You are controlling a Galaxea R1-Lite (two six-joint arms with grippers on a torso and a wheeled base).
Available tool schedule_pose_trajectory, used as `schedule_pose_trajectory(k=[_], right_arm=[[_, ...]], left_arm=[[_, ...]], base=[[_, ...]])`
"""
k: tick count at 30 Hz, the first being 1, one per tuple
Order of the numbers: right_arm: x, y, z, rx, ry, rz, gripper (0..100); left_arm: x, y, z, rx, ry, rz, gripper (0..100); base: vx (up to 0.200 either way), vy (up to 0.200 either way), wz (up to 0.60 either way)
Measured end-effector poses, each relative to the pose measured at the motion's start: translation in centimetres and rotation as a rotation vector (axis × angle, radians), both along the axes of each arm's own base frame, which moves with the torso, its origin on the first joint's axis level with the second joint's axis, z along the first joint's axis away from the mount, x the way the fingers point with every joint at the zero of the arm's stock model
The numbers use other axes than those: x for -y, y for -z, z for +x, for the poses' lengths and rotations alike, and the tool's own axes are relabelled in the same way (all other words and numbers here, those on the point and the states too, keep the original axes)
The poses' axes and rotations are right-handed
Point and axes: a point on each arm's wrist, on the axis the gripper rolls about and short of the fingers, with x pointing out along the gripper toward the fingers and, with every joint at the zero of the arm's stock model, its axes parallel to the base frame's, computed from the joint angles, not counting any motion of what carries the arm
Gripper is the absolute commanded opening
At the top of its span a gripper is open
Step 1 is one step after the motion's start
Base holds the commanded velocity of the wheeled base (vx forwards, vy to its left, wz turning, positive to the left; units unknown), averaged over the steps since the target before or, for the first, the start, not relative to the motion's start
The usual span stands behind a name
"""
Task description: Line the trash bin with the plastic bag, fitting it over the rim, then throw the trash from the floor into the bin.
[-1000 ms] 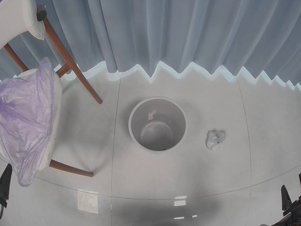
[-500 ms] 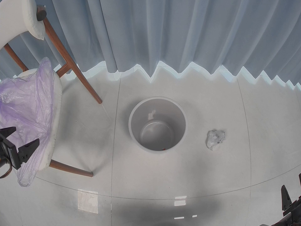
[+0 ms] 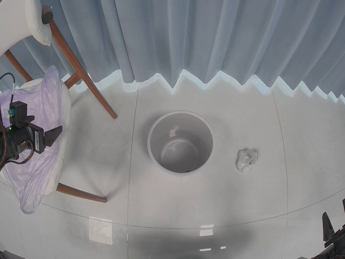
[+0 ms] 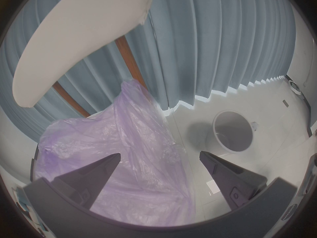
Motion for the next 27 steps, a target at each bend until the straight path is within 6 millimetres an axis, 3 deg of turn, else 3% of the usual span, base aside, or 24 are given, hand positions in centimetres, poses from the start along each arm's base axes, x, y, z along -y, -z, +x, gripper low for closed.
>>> schedule_pose_trajectory(k=[6,12,13,27], right_arm=[[0.0,0.0,0.0,0.0,0.0,0.0,100],[0.0,0.0,0.0,0.0,0.0,0.0,100],[0.0,0.0,0.0,0.0,0.0,0.0,100],[0.0,0.0,0.0,0.0,0.0,0.0,100]], left_arm=[[-0.1,1.5,2.3,-0.068,-0.018,0.008,100],[-0.3,2.3,3.2,-0.101,-0.051,0.019,100],[-0.4,2.3,3.3,-0.103,-0.055,0.019,0],[-0.7,4.3,2.8,-0.159,-0.062,0.033,0]], base=[[0.0,0.0,0.0],[0.0,0.0,0.0],[0.0,0.0,0.0],[0.0,0.0,0.0]])
